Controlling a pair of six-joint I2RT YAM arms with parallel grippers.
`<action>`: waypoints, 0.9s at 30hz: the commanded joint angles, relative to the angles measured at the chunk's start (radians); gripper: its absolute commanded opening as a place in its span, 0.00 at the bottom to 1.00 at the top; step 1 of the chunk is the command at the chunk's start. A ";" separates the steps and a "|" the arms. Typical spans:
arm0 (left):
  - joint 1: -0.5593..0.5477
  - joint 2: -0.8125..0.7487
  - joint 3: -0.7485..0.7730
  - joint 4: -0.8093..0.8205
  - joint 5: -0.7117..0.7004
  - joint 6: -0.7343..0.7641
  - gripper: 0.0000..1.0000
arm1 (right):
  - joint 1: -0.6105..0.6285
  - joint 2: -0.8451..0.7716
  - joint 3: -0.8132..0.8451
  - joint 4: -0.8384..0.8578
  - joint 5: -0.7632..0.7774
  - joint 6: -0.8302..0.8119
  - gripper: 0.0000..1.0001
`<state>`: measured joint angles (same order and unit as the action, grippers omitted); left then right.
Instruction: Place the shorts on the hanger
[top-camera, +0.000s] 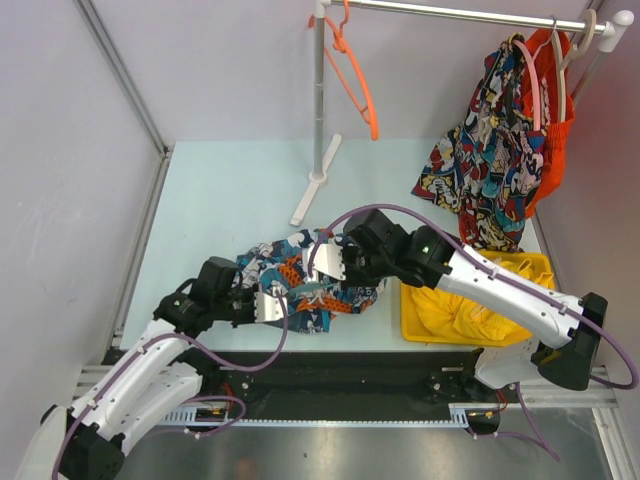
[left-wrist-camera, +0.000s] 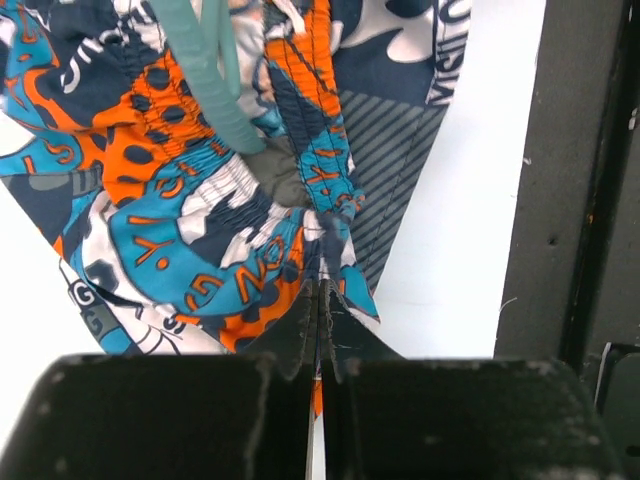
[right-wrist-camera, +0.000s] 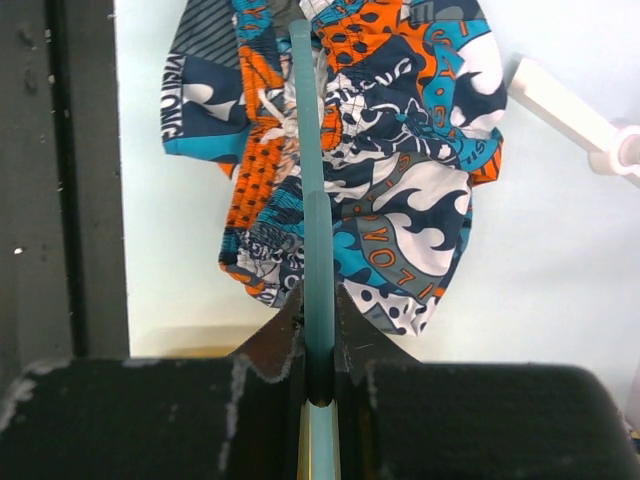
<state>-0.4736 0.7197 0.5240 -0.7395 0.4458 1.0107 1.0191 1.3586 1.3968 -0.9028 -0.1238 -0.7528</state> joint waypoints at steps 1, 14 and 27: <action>0.003 -0.011 0.064 0.015 0.039 -0.063 0.00 | 0.001 -0.029 -0.007 0.099 0.062 0.003 0.00; 0.001 0.118 0.064 0.172 0.004 -0.139 0.57 | -0.025 -0.056 -0.021 0.174 0.067 0.030 0.00; 0.001 0.145 0.005 0.239 -0.059 -0.147 0.55 | -0.080 -0.072 -0.032 0.197 0.013 0.058 0.00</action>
<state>-0.4736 0.8497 0.5453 -0.5140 0.4088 0.8558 0.9482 1.3293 1.3647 -0.7494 -0.0910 -0.7071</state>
